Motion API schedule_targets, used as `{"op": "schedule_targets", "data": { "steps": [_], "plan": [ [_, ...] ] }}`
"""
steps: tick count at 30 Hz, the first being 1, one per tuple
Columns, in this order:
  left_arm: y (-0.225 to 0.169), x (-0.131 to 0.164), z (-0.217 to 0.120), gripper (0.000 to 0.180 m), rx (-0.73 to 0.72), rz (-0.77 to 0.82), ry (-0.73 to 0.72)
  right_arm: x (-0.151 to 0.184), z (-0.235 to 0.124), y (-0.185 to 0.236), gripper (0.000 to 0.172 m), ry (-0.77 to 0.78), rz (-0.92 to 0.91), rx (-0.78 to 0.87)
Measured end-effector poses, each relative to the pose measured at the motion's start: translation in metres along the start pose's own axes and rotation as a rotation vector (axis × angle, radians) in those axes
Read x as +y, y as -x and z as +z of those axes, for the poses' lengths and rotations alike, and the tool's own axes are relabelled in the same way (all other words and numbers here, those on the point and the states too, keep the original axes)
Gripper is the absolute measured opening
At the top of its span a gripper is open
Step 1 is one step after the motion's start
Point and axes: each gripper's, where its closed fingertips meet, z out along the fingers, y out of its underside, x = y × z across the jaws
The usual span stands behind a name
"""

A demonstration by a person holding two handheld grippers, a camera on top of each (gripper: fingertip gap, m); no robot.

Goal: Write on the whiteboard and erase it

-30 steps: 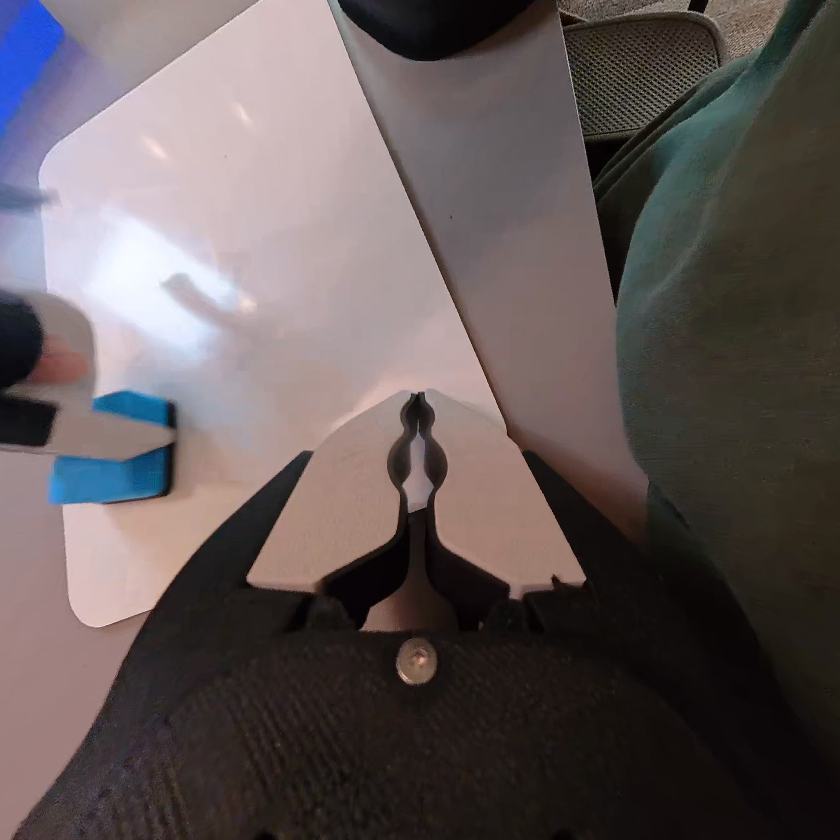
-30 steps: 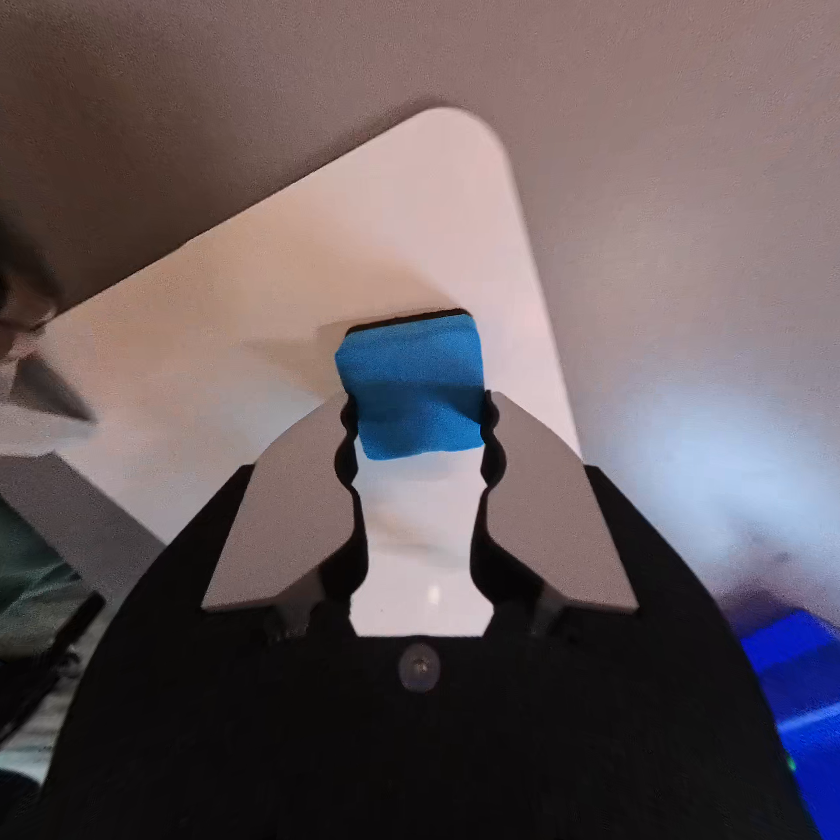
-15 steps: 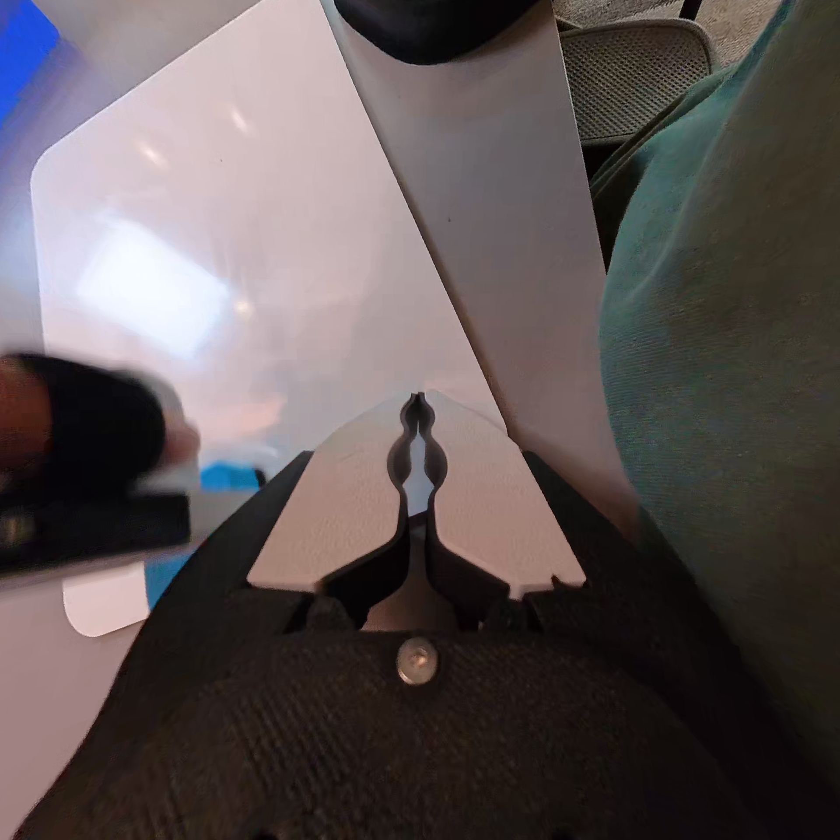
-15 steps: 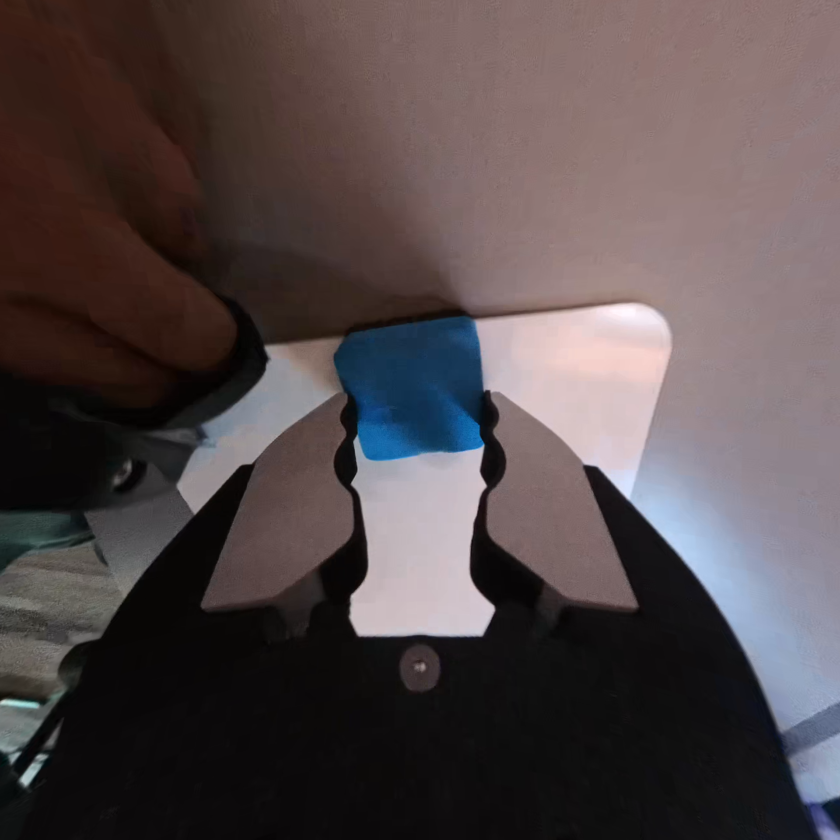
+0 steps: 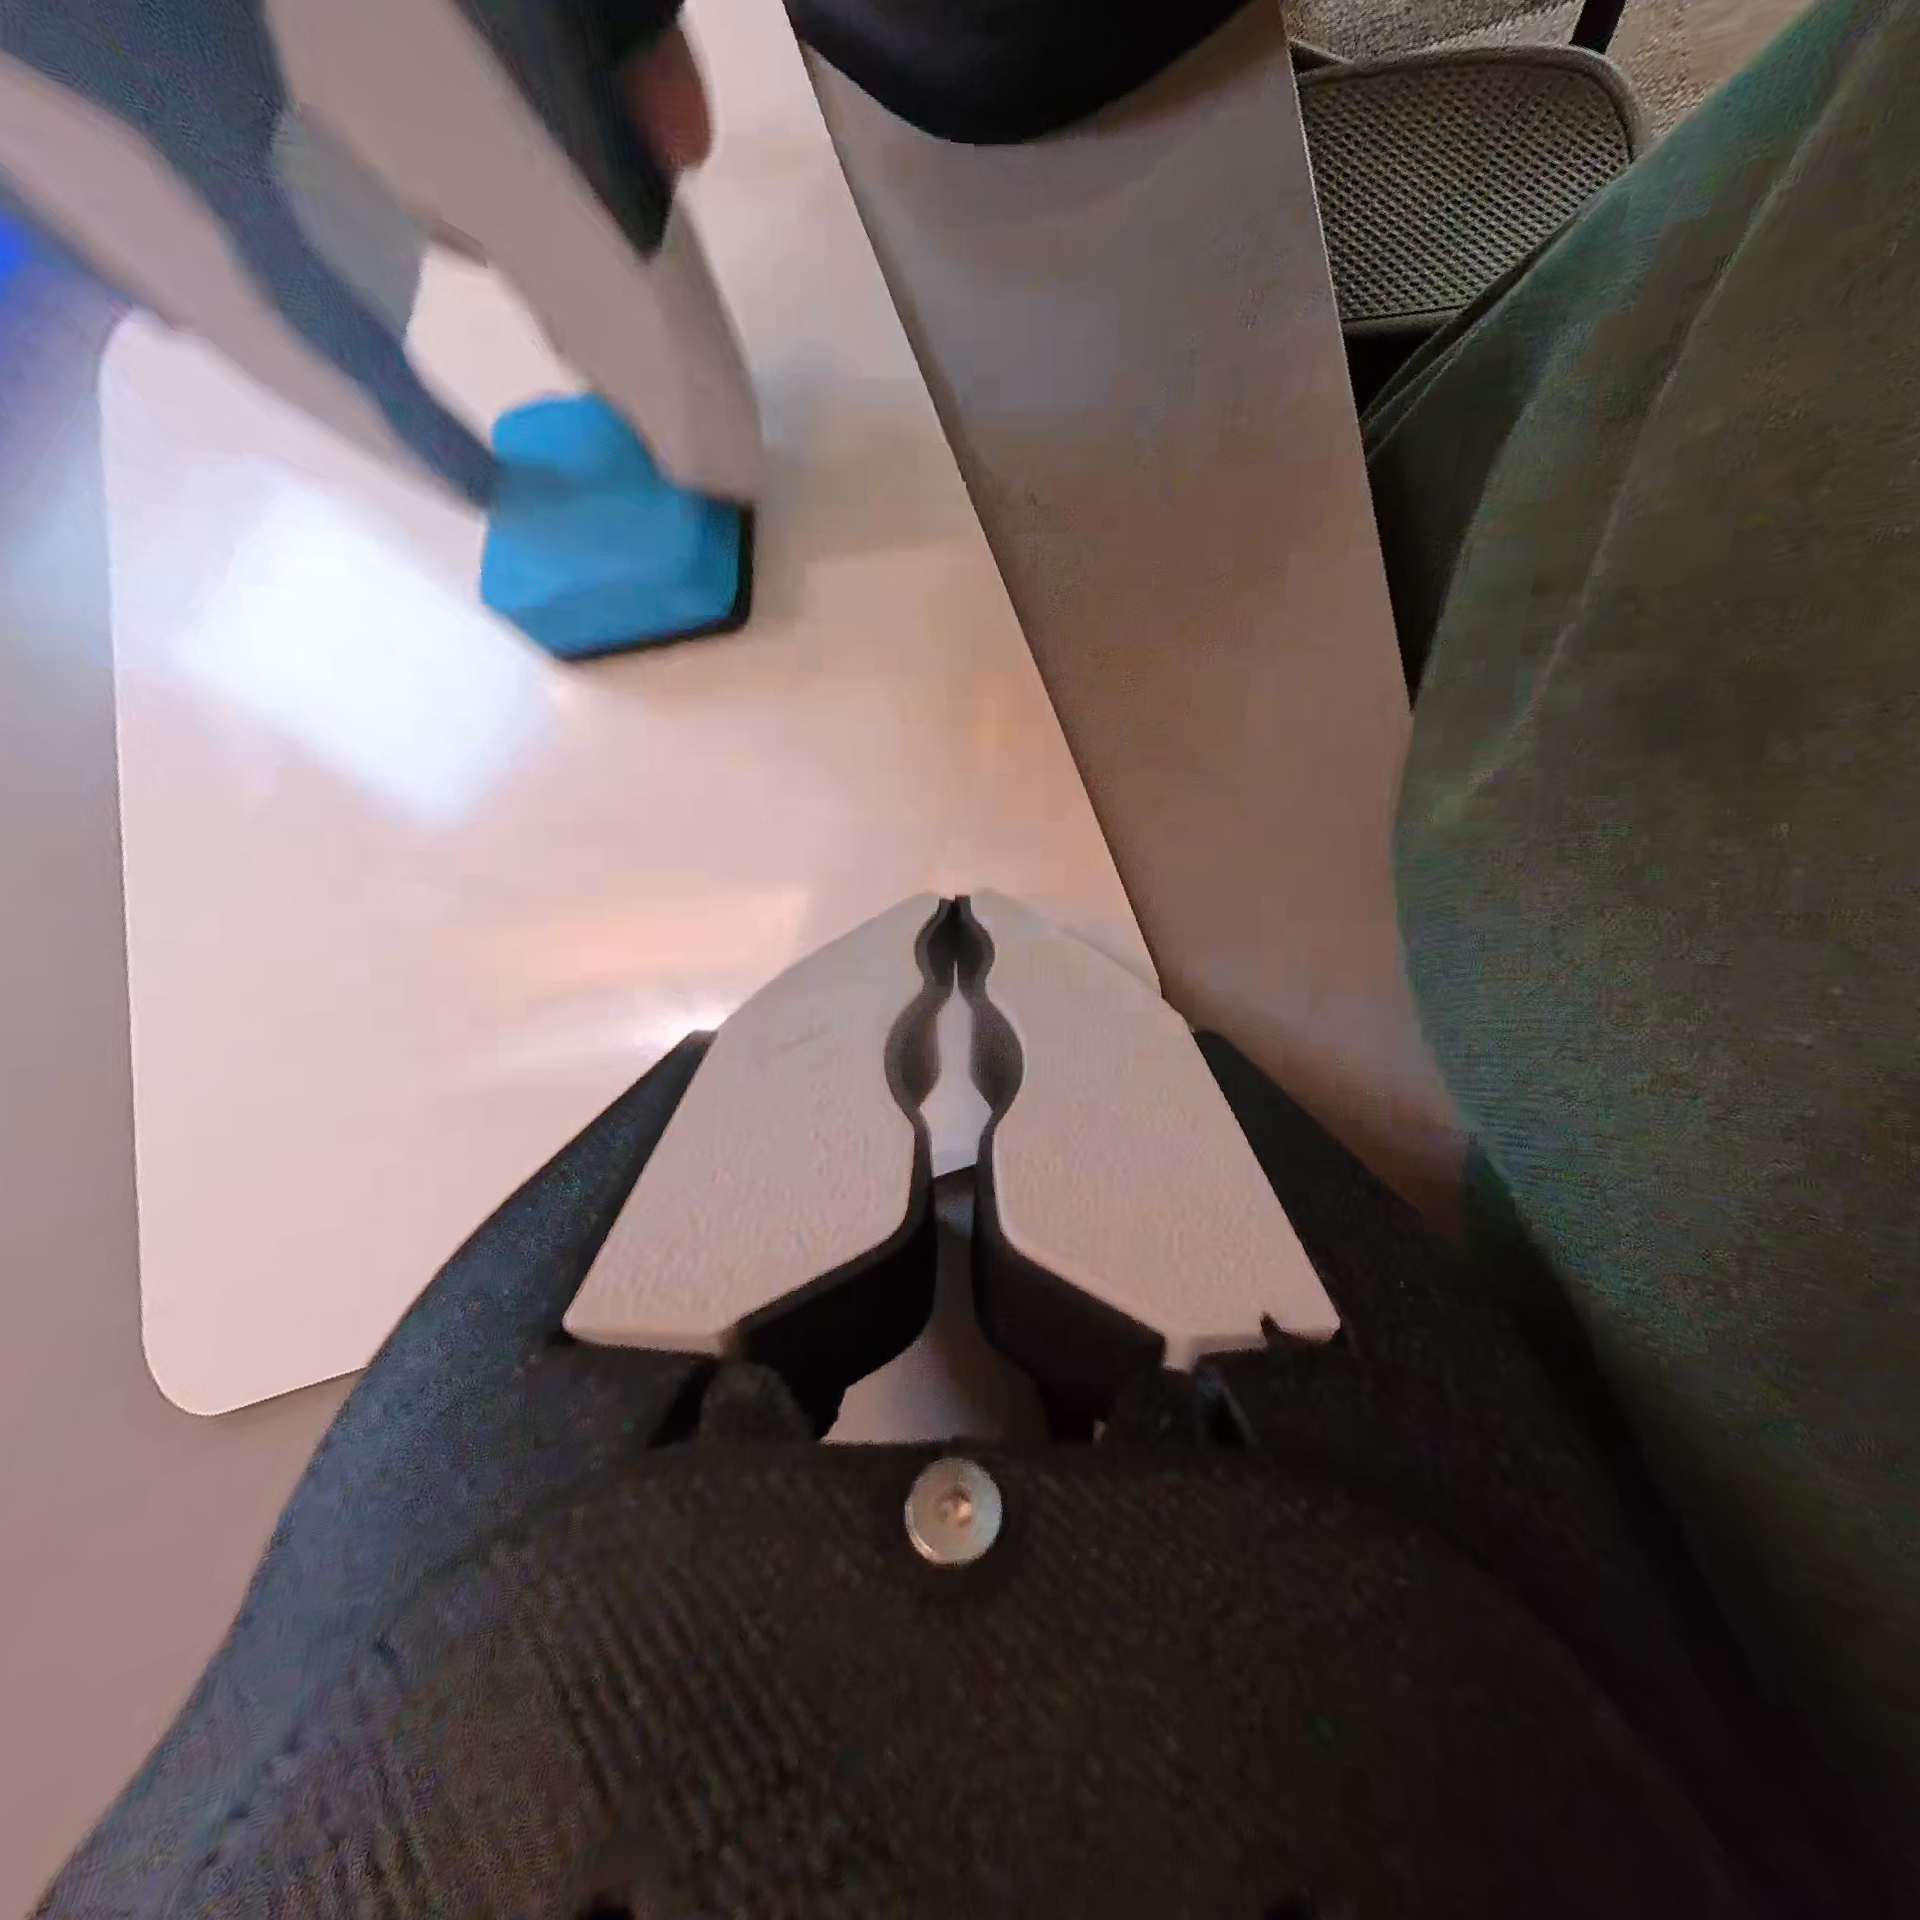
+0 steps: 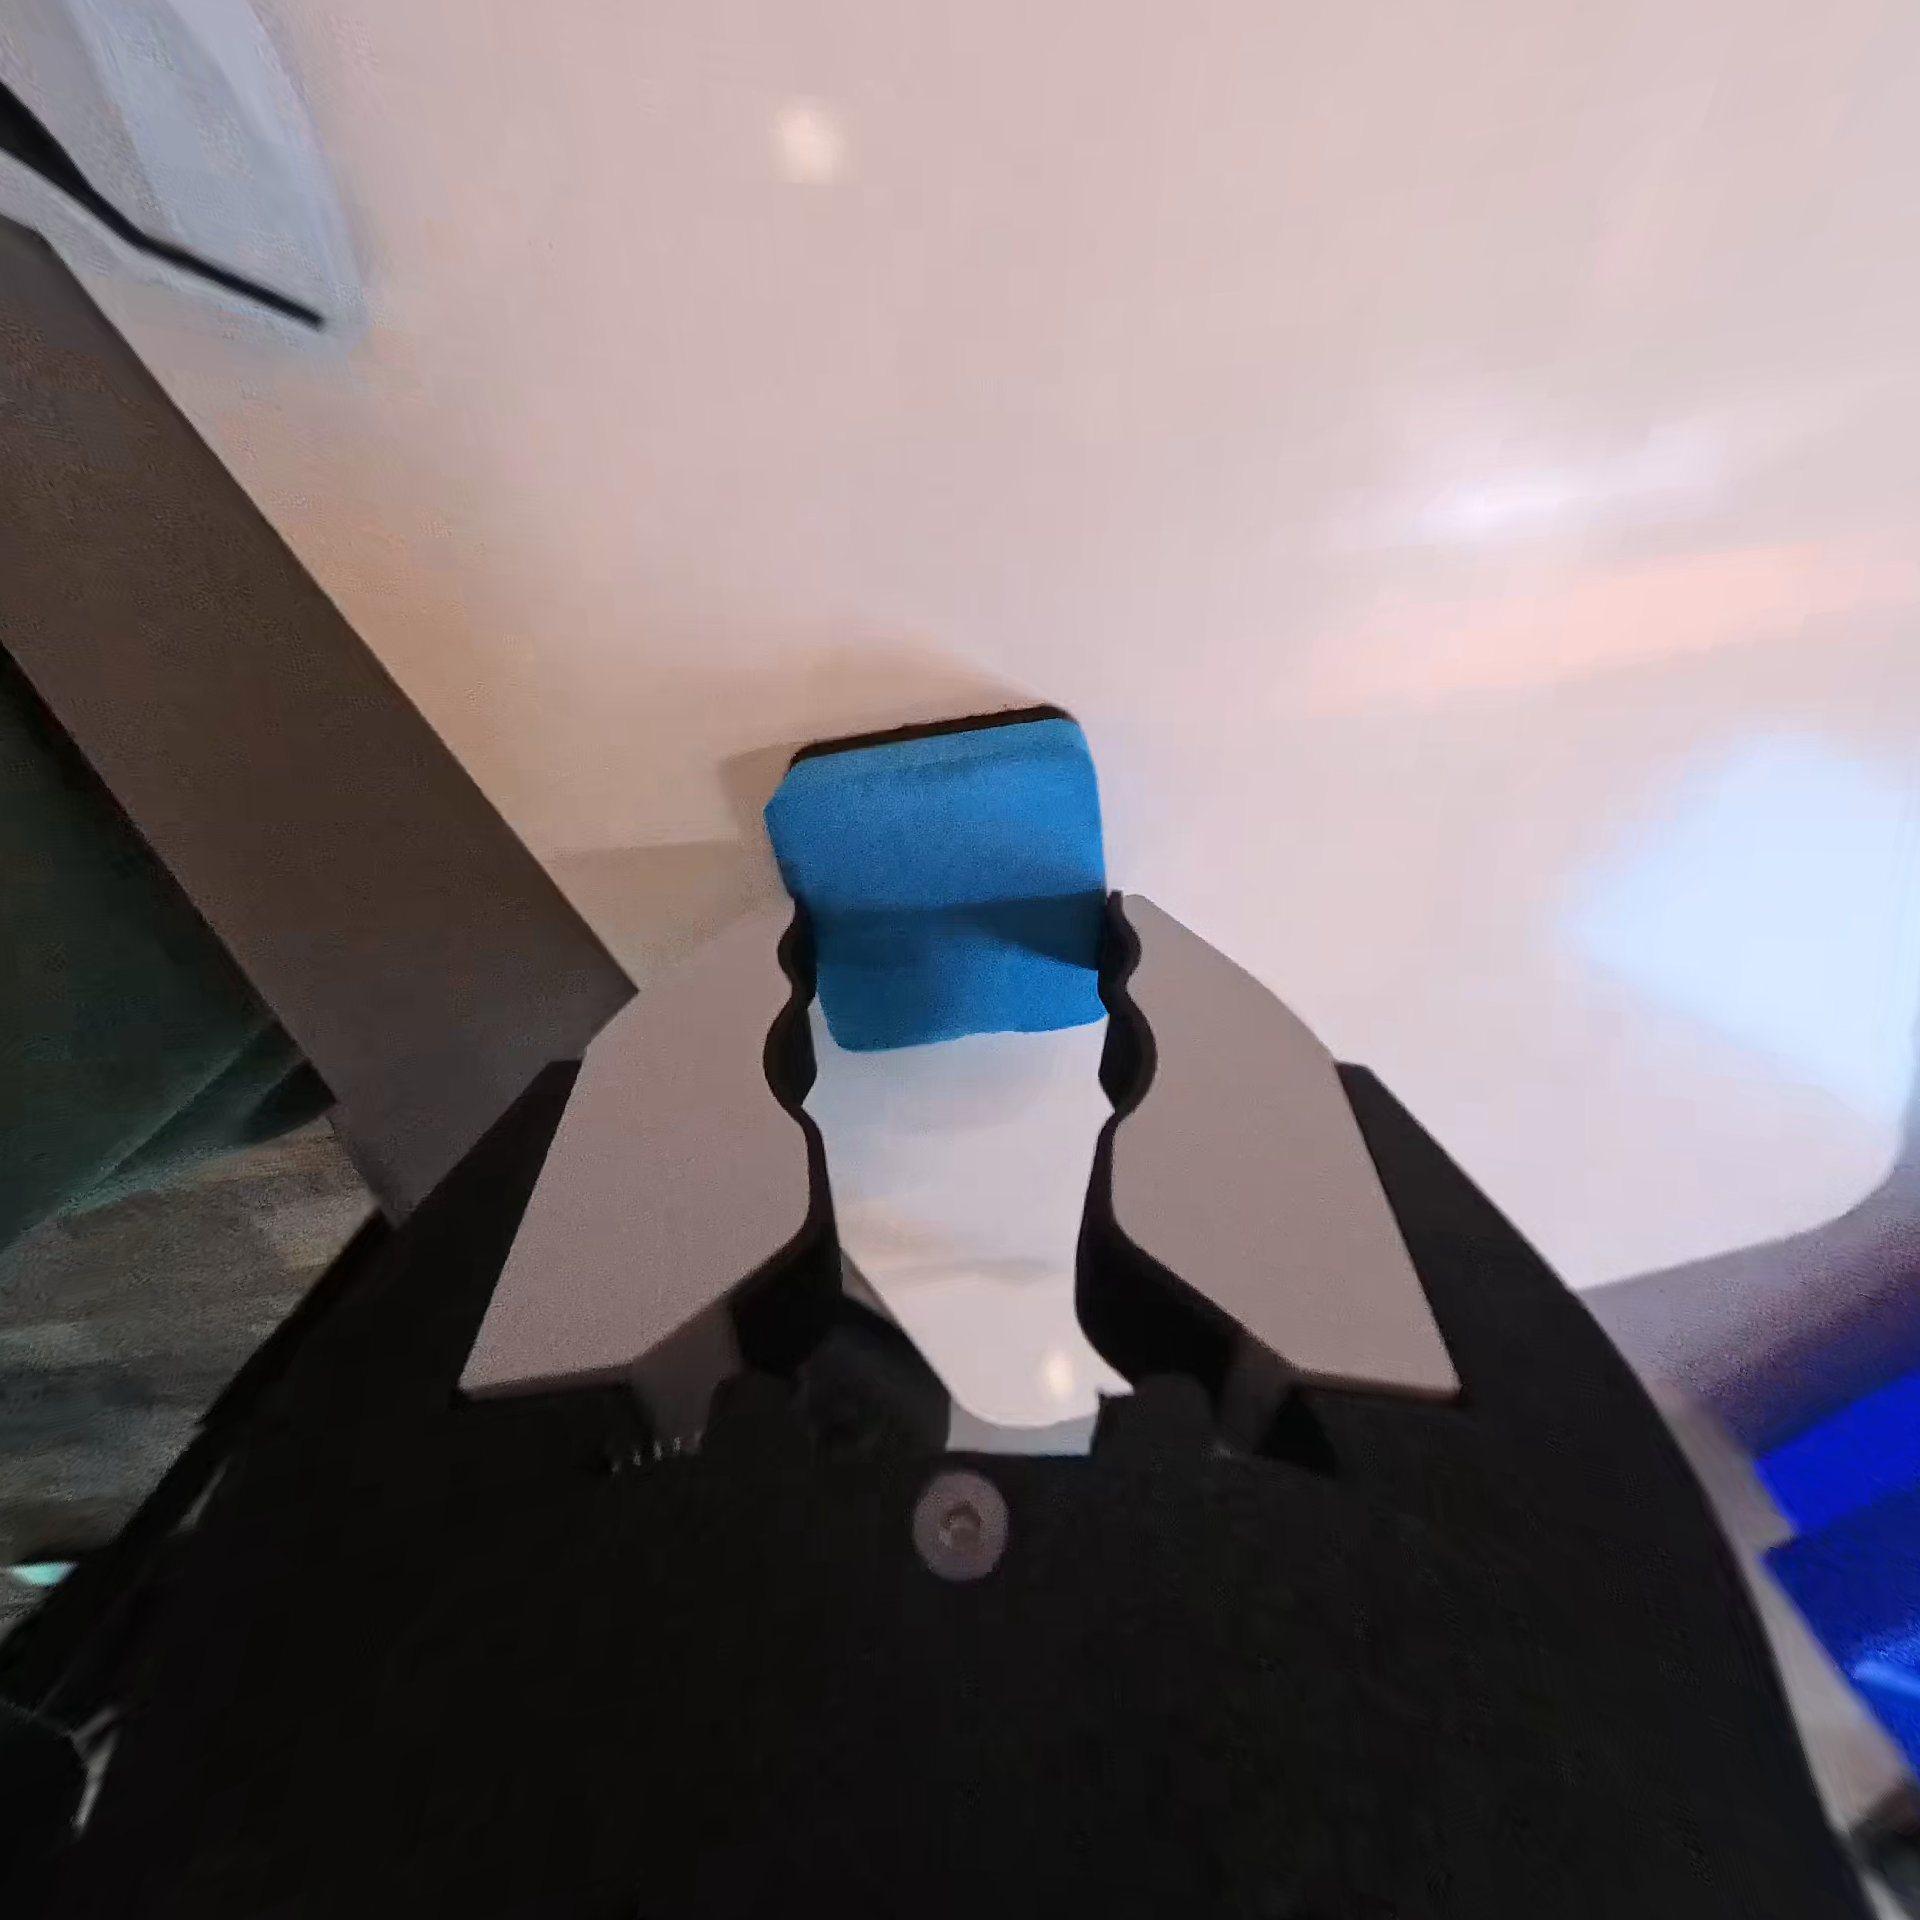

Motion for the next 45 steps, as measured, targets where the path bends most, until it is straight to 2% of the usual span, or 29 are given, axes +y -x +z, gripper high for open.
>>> {"op": "schedule_targets", "data": {
  "steps": [2, 5, 6, 7, 8, 11, 13, 15, 17, 18, 20, 23, 25, 27, 30, 32, 34, 36, 39, 43, 45],
  "plan": [
    [0.000, 0.000, 0.000, 0.000, -0.010, 0.008, 0.003, 0.043, -0.003, -0.022, 0.053, 0.007, 0.182, 0.017],
    [-0.001, 0.000, 0.000, 0.001, -0.010, 0.004, 0.004, 0.119, -0.009, -0.088, 0.053, 0.019, 0.485, 0.088],
    [-0.001, 0.000, 0.000, 0.001, -0.008, 0.003, 0.002, 0.129, -0.009, -0.094, 0.053, 0.008, 0.562, 0.052],
    [-0.001, 0.001, 0.000, 0.001, -0.006, 0.001, 0.001, 0.127, -0.009, -0.093, 0.053, 0.011, 0.558, 0.046],
    [0.000, 0.001, -0.001, 0.001, -0.004, -0.003, 0.001, 0.111, -0.008, -0.081, 0.053, 0.014, 0.468, 0.033],
    [0.000, 0.001, -0.001, 0.000, 0.003, -0.011, 0.002, 0.038, -0.003, -0.038, 0.053, 0.001, 0.208, 0.016],
    [0.000, 0.001, -0.001, 0.000, -0.005, -0.007, 0.006, 0.017, -0.001, -0.033, 0.053, -0.007, 0.126, 0.002],
    [0.001, 0.002, -0.002, 0.000, -0.016, -0.003, 0.010, 0.027, -0.003, -0.074, 0.053, -0.044, 0.264, 0.053],
    [0.001, 0.003, -0.002, 0.000, -0.023, -0.003, 0.012, 0.080, -0.008, -0.110, 0.053, 0.046, 0.402, 0.123],
    [0.001, 0.003, -0.002, 0.000, -0.022, -0.006, 0.011, 0.100, -0.010, -0.102, 0.053, 0.078, 0.419, 0.087],
    [0.002, 0.003, -0.002, 0.000, -0.015, -0.015, 0.009, 0.102, -0.007, -0.056, 0.053, 0.062, 0.366, 0.005],
    [0.003, 0.004, -0.002, 0.000, 0.007, -0.028, 0.007, 0.064, -0.004, 0.021, 0.053, 0.025, 0.153, -0.019],
    [0.003, 0.004, -0.002, 0.000, 0.014, -0.027, 0.003, 0.048, -0.003, 0.028, 0.054, 0.012, 0.105, 0.002],
    [0.003, 0.005, -0.003, 0.000, 0.008, -0.019, 0.005, 0.049, -0.003, -0.013, 0.053, -0.037, 0.248, 0.017],
    [0.003, 0.005, -0.003, 0.000, -0.001, -0.012, 0.011, 0.080, -0.006, -0.106, 0.053, -0.037, 0.455, 0.065],
    [0.004, 0.006, -0.003, 0.000, -0.008, -0.010, 0.013, 0.088, -0.007, -0.150, 0.053, -0.059, 0.556, 0.054],
    [0.004, 0.006, -0.003, 0.000, -0.005, -0.012, 0.016, 0.083, -0.007, -0.178, 0.053, -0.059, 0.580, 0.076],
    [0.004, 0.006, -0.003, 0.000, -0.001, -0.016, 0.015, 0.066, -0.006, -0.186, 0.053, -0.043, 0.555, 0.078],
    [0.010, 0.008, -0.003, 0.000, -0.028, -0.012, 0.026, 0.019, -0.003, -0.155, 0.053, -0.050, 0.415, 0.032],
    [0.009, 0.009, -0.004, 0.000, -0.024, -0.023, 0.027, -0.045, 0.002, -0.057, 0.053, -0.055, 0.089, -0.008],
    [0.009, 0.009, -0.005, 0.000, -0.034, -0.008, 0.035, -0.056, 0.003, -0.013, 0.054, -0.058, -0.040, -0.018]
  ]
}}
